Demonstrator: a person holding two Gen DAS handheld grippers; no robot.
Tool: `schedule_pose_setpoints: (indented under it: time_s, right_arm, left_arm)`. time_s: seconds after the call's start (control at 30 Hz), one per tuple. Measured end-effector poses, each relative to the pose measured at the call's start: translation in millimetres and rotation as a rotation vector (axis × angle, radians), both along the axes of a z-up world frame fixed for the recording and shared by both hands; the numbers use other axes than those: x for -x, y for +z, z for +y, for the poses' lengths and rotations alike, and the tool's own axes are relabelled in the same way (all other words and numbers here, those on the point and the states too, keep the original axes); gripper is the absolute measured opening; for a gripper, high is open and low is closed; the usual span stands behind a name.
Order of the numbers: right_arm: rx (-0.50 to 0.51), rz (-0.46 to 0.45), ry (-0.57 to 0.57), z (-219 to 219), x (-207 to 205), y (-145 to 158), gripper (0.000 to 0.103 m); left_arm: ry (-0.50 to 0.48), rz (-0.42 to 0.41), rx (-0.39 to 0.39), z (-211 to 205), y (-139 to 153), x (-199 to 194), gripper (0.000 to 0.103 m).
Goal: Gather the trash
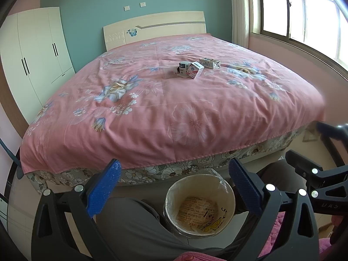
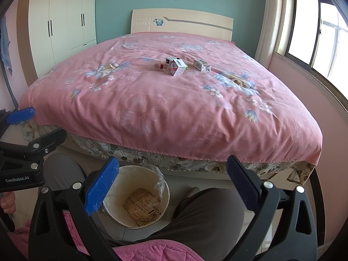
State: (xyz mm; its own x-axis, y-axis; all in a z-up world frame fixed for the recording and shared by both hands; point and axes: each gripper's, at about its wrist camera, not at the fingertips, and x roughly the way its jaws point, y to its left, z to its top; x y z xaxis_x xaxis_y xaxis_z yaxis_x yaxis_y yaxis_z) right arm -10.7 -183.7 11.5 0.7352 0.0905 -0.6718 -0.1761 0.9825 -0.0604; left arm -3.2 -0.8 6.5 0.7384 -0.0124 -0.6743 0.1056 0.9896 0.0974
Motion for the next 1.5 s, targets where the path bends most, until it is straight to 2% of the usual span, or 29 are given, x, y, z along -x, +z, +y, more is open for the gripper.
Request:
schedule_pose_setpoints:
  time_s: [0.5,0.93,1.17,1.33,1.5]
  right_arm:
    - [0.001,-0.002,0.000,0.1,0.1,-0.7,0.097]
    - [0.018,0.028,0.034,10.2,-11.3,-8.9,0.097]
    - [0.026,-0.072,0.030,1.6,-43.6,27.1,0.097]
    - [0.026,-0.133,0.013,-12.7,-85.8,62.2,0.097]
    - [0.037,-0.167,0.013,-27.6,-136.0,88.3,0.097]
  left_arm:
    - [0.000,0.001,0.000,0.3,-0.6,0.5,0.101]
    - [-0.005,0.067,0.037,1.0,-6.4,-17.5,0.101]
    - [0.018,-0.024,0.111,11.0,32.8,-55.7,0.101]
    - [0.075,-0.106,0.115,13.6,66.2,-95.7,0.101]
    - [0.072,-0.103,0.189,13.3,86.0,-145.7,0.101]
